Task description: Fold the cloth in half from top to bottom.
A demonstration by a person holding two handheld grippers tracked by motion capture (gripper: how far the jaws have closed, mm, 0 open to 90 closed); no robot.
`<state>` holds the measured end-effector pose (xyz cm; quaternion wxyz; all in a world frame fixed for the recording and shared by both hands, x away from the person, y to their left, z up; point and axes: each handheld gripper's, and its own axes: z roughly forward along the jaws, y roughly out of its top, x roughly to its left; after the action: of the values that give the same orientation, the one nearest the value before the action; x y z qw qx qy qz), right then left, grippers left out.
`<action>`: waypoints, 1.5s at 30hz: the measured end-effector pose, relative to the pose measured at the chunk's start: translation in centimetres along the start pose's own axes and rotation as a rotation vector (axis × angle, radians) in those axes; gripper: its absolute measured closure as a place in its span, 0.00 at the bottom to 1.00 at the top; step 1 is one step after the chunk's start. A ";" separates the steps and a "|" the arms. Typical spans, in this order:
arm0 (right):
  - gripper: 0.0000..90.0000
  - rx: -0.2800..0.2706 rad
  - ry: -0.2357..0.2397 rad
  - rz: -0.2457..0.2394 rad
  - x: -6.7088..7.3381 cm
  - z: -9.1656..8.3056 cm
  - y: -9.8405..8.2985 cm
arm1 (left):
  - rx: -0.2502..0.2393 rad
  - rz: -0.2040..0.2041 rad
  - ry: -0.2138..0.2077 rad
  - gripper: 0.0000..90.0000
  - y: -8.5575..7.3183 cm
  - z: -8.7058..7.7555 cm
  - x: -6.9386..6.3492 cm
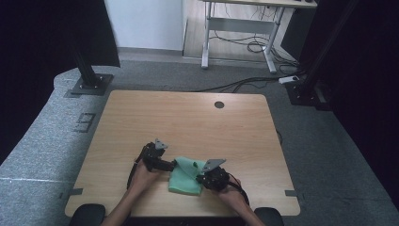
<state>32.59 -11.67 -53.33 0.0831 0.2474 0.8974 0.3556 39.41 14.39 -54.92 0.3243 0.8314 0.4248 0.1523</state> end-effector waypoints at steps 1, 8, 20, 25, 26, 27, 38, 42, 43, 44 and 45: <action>0.94 -0.003 -0.005 0.011 -0.7 0.3 0.3 | -0.004 0.011 -0.026 0.02 0.0 -0.1 0.3; 0.93 -0.027 0.011 0.045 -1.3 0.5 0.2 | -0.028 0.054 -0.117 0.16 0.8 -2.2 -0.3; 0.91 -0.055 0.048 0.101 -1.8 0.4 -0.2 | -0.115 0.134 -0.266 0.23 5.2 -5.0 -3.6; 0.90 -0.062 0.060 0.116 -1.9 0.4 -0.3 | -0.091 0.193 -0.335 0.26 7.2 -4.6 -5.5; 0.90 -0.062 0.060 0.116 -1.9 0.4 -0.3 | -0.091 0.193 -0.335 0.29 7.2 -4.6 -5.5; 0.90 -0.065 0.063 0.121 -2.0 0.4 -0.3 | -0.077 0.208 -0.334 0.34 7.3 -4.4 -5.7; 0.85 -0.066 0.035 0.092 -1.2 -0.1 -0.2 | -0.004 0.234 -0.360 0.88 5.0 -5.5 -4.8; 0.83 -0.072 0.036 0.091 -1.1 -0.6 -0.4 | -0.003 0.213 -0.359 0.88 3.5 -6.4 -4.5; 0.82 -0.074 0.037 0.094 -1.1 -0.7 -0.5 | -0.001 0.215 -0.359 0.88 3.2 -6.6 -4.5; 0.82 -0.074 0.037 0.094 -1.1 -0.7 -0.5 | -0.001 0.215 -0.359 0.87 3.2 -6.6 -4.5; 0.80 -0.075 0.035 0.097 -1.0 -1.0 -0.6 | 0.002 0.212 -0.352 0.87 2.3 -6.8 -4.5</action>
<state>32.87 -13.11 -53.07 0.0593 0.2810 0.8718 0.3968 34.54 12.59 -48.19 0.3748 0.8856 0.2716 0.0375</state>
